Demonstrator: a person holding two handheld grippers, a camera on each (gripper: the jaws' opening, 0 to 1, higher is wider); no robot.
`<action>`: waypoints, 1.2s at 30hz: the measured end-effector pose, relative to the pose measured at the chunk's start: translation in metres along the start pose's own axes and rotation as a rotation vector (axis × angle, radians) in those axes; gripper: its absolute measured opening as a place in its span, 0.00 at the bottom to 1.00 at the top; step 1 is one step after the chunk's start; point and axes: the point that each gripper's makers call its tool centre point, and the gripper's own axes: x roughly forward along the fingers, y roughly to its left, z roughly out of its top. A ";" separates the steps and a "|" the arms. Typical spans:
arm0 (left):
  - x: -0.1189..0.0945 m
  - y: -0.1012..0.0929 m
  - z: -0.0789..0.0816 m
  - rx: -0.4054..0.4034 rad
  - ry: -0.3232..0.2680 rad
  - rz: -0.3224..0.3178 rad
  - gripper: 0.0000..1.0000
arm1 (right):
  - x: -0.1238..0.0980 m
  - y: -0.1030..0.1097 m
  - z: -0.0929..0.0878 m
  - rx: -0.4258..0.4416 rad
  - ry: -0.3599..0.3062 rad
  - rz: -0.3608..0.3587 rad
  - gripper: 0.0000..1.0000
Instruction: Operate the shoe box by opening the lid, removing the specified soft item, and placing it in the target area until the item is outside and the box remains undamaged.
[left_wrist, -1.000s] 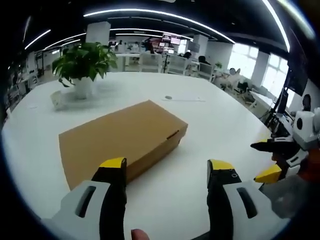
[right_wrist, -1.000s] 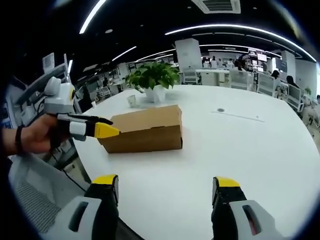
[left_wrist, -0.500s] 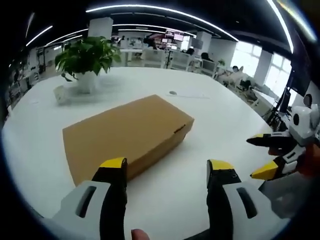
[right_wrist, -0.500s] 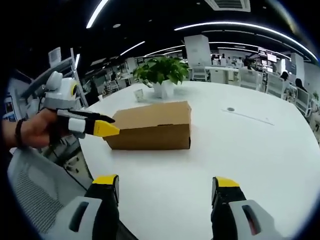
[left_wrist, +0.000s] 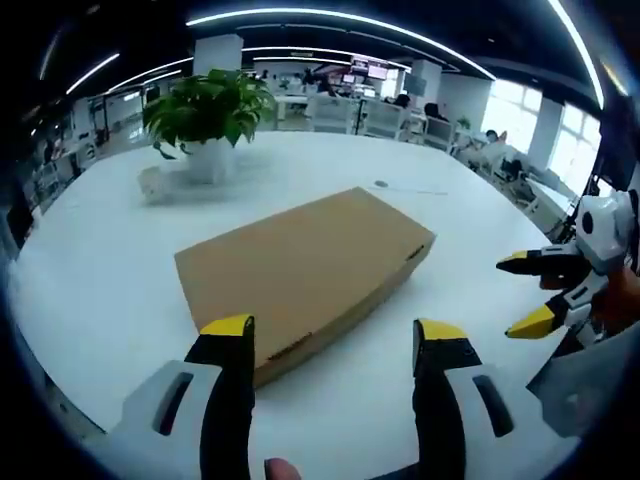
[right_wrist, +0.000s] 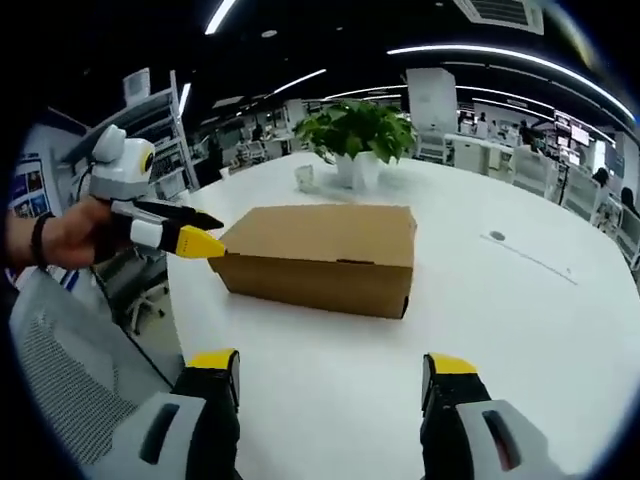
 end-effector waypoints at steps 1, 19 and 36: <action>-0.001 0.003 -0.001 -0.003 0.001 0.005 0.62 | 0.003 -0.002 0.002 -0.009 0.003 0.002 0.73; -0.007 0.059 -0.033 -0.072 0.039 0.076 0.61 | 0.046 -0.041 0.029 -0.003 0.010 -0.029 0.71; 0.014 0.075 -0.047 -0.101 0.065 0.049 0.58 | 0.084 -0.050 0.045 -0.062 0.023 -0.030 0.69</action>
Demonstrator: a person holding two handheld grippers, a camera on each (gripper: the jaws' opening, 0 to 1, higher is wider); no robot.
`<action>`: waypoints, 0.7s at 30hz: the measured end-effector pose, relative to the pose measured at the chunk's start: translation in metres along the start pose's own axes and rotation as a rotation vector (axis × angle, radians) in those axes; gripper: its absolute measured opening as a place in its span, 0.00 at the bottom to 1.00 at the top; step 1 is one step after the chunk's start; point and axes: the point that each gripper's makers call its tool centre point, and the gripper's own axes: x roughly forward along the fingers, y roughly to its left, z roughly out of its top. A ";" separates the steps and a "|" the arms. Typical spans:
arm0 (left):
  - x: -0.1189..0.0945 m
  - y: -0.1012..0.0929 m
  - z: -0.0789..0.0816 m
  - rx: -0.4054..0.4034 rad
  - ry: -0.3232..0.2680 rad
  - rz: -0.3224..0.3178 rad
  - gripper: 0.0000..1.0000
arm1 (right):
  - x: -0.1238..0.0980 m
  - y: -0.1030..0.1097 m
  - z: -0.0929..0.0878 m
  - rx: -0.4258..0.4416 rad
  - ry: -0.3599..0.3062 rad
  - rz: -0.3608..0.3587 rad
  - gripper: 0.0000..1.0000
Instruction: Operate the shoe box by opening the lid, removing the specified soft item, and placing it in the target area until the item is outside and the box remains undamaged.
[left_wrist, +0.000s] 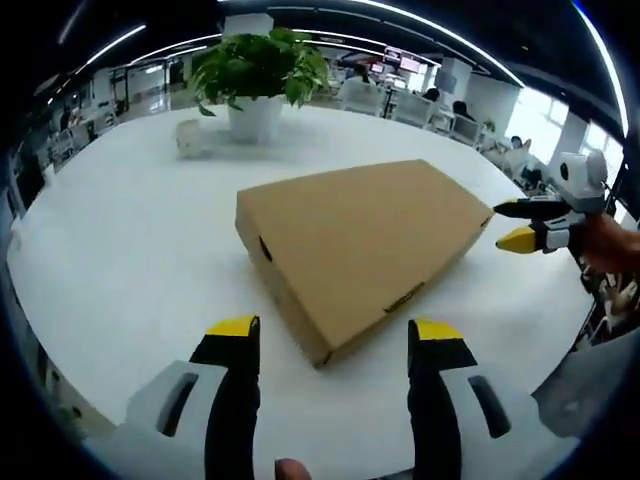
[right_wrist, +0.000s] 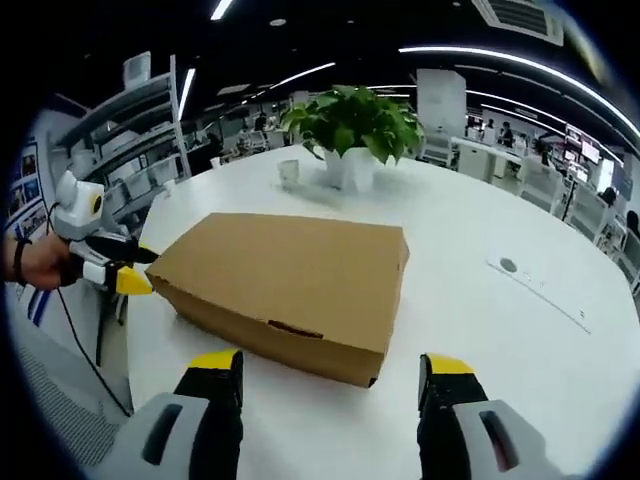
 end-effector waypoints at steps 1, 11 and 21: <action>0.000 0.000 0.000 0.000 0.002 -0.001 0.58 | 0.001 0.000 0.001 0.006 -0.003 0.003 0.69; 0.013 -0.003 0.005 0.039 -0.010 -0.041 0.58 | 0.023 0.008 0.015 -0.100 -0.027 0.060 0.70; 0.020 -0.010 0.006 0.086 -0.011 -0.057 0.55 | 0.027 0.011 0.016 -0.126 -0.020 0.097 0.69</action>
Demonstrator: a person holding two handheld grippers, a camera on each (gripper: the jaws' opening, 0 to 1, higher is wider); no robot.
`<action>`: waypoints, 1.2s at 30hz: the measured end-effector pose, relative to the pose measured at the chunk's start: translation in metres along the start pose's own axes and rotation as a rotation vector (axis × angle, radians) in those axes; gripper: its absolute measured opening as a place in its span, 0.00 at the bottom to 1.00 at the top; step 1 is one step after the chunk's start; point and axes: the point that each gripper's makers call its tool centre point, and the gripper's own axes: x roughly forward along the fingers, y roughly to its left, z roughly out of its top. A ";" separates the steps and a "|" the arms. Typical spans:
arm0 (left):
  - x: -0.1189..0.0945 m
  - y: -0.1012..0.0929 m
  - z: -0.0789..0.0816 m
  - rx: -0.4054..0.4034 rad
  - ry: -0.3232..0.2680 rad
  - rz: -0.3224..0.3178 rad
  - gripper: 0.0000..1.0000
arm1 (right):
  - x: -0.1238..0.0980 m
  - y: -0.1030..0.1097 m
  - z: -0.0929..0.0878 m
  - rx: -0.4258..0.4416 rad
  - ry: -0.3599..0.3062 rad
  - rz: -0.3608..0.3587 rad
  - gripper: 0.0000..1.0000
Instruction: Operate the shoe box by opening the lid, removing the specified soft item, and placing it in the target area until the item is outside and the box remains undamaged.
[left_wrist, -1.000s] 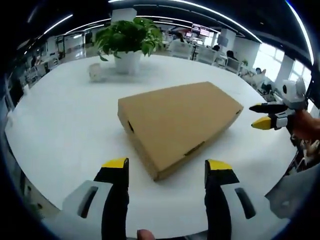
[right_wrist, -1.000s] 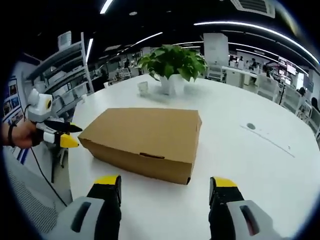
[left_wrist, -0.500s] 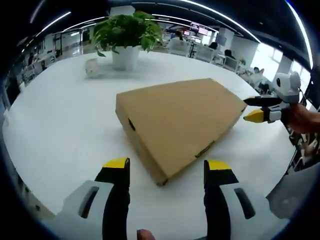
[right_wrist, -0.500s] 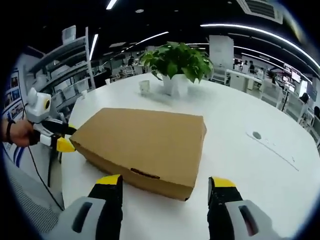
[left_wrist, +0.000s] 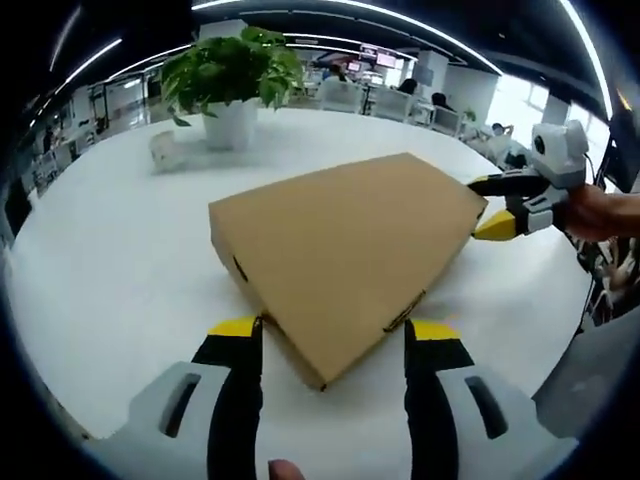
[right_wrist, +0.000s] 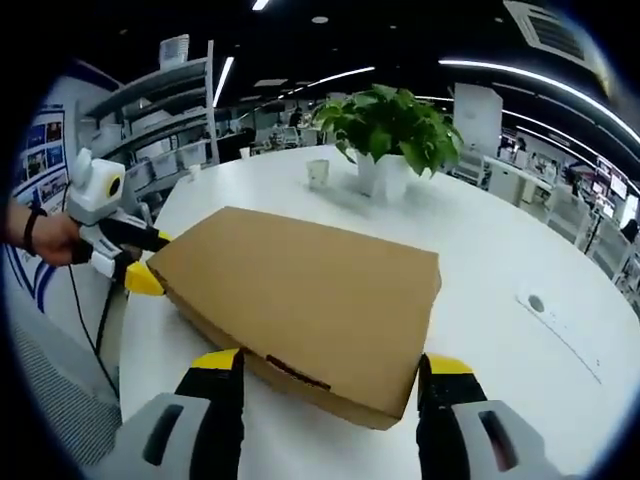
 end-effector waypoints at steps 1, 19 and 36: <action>0.000 0.001 0.000 -0.004 -0.001 -0.001 0.55 | 0.000 0.000 0.000 0.003 -0.001 0.000 0.69; -0.005 0.000 -0.002 0.064 0.013 -0.054 0.50 | -0.007 0.010 -0.005 0.038 -0.002 -0.027 0.67; -0.022 -0.011 -0.019 0.088 0.033 -0.080 0.49 | -0.031 0.032 -0.023 0.075 -0.007 -0.053 0.66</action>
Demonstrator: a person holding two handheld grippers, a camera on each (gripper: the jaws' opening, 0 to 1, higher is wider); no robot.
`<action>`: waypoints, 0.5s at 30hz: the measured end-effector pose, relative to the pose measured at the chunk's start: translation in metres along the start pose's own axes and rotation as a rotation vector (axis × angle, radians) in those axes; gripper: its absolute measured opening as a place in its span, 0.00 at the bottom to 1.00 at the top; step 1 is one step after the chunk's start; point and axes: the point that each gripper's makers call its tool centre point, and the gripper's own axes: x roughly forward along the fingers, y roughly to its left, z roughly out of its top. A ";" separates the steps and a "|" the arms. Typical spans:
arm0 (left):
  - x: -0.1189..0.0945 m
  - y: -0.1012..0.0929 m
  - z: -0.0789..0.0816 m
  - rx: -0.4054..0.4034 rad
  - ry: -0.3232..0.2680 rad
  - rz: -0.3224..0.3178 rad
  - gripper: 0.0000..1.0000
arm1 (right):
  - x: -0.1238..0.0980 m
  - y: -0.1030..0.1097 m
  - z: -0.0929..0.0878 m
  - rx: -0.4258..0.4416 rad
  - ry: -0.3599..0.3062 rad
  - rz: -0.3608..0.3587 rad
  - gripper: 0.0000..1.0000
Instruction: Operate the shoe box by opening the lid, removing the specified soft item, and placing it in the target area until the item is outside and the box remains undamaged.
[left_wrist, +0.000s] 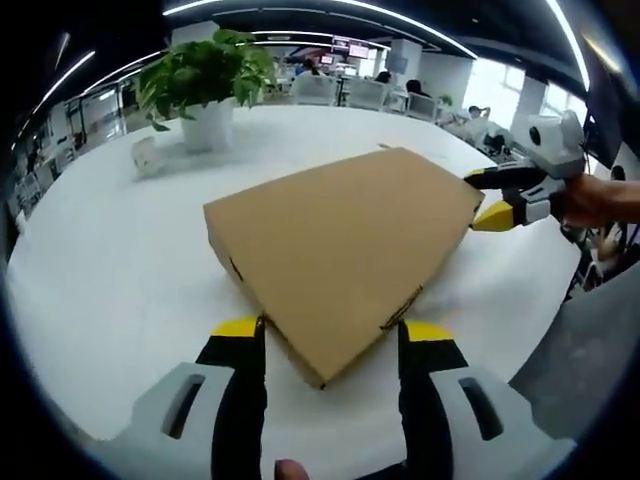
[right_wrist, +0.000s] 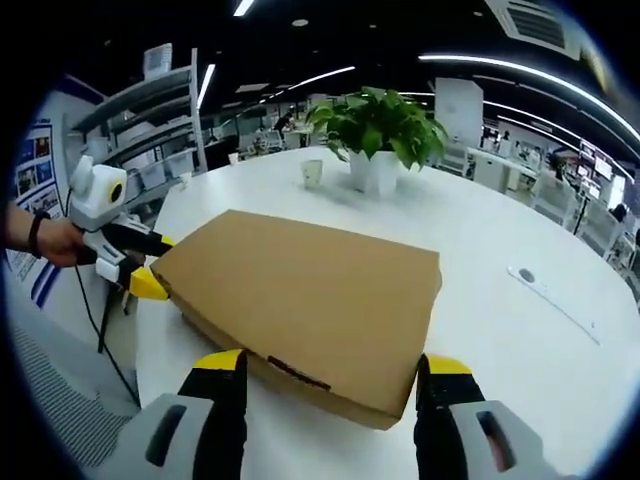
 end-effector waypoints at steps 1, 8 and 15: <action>-0.001 -0.001 -0.001 0.000 0.000 -0.001 0.49 | -0.001 0.001 -0.001 0.001 0.000 -0.001 0.66; -0.005 -0.002 -0.002 -0.009 0.000 0.001 0.49 | -0.003 0.003 -0.001 0.012 0.008 -0.006 0.66; -0.009 -0.003 0.001 -0.033 -0.014 -0.009 0.48 | -0.007 0.002 0.004 0.020 -0.008 0.002 0.65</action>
